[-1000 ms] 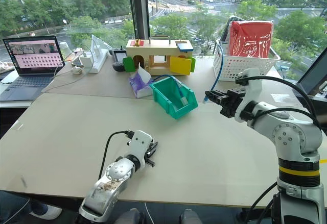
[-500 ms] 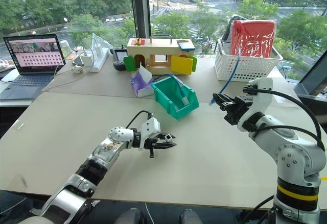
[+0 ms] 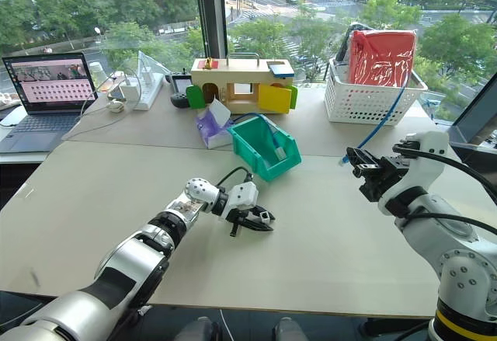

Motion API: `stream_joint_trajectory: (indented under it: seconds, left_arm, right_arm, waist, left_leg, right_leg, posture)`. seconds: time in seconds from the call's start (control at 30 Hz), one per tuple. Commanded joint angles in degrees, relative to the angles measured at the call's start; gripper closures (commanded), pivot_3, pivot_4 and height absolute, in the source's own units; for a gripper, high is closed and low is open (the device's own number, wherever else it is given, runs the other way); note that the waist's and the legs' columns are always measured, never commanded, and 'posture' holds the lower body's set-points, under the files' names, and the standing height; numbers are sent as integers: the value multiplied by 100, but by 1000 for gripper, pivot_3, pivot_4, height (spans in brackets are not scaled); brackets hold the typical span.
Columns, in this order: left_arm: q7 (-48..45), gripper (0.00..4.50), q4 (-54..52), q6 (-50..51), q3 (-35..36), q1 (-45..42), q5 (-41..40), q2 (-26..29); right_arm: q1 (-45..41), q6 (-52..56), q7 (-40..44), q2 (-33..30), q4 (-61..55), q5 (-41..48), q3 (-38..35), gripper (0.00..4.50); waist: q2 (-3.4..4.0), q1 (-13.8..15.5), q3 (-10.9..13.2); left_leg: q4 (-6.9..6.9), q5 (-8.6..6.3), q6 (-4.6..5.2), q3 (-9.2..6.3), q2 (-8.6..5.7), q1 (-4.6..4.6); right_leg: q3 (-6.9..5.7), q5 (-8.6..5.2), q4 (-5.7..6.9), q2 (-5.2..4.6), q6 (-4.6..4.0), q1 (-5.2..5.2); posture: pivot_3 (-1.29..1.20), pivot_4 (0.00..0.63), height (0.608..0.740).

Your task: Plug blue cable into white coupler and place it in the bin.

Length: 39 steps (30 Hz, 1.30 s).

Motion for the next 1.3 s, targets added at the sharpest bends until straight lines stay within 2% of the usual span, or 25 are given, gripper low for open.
stream_joint_trajectory:
  seconds: [0.03, 0.17, 0.4, 0.73, 0.87, 1.07, 1.3]
  left_arm:
    - [99, 1590, 85, -120, 83, -81, 179, -59]
    - [4, 155, 46, 129, 250, -24, 149, -24]
    - [118, 155, -531, 744, 531, 416, 32, 98]
    - [1230, 155, -4398, 3691, 570, 2274, -182, 263]
    - [1511, 155, -5490, 4515, 459, 2782, -232, 394]
    - [2006, 155, -6114, 5033, 462, 3089, -287, 443]
    - [2157, 155, -6024, 4901, 302, 3043, -390, 391]
  right_arm:
    - [-51, -153, -16, -226, -207, 137, -257, 4500]
    - [-144, -178, 37, -358, -72, 139, -251, 4500]
    - [-317, -206, 96, -344, 41, 57, -92, 4500]
    - [-613, -330, 337, -344, 338, -173, 132, 4500]
    - [-663, -370, 384, -298, 387, -235, 214, 4500]
    - [-725, -435, 454, -247, 462, -310, 310, 4500]
    - [-802, -449, 507, -203, 518, -387, 343, 4500]
  waist:
    - [0, 0, 0]
    - [0, -1, 0]
    - [0, -17, 0]
    - [6, -39, -4]
    - [7, -40, -4]
    - [8, -31, -5]
    - [9, -22, -5]
  left_leg:
    - [0, 0, 0, 0, 0, 0]
    - [-1, 0, 0, -1, 0, 0]
    - [-1, 0, 0, -2, 2, 3]
    - [-1, 0, 0, -3, 8, 12]
    - [-1, 0, 0, -3, 9, 14]
    - [-1, 0, 0, -2, 8, 19]
    - [-1, 0, 0, -1, 8, 20]
  right_leg:
    - [0, 0, 0, 0, 0, 0]
    - [0, -1, -1, 1, 1, 0]
    - [0, -1, 4, 2, 0, 0]
    - [2, -1, 11, 6, 0, 5]
    - [3, -1, 13, 5, 0, 6]
    - [3, -2, 12, 5, 0, 8]
    - [3, -1, 12, 5, -1, 9]
  posture:
    - [0, 150, 732]
    - [0, 150, 732]
    - [0, 150, 732]
    - [0, 150, 732]
    - [0, 150, 732]
    - [0, 150, 732]
    - [0, 150, 732]
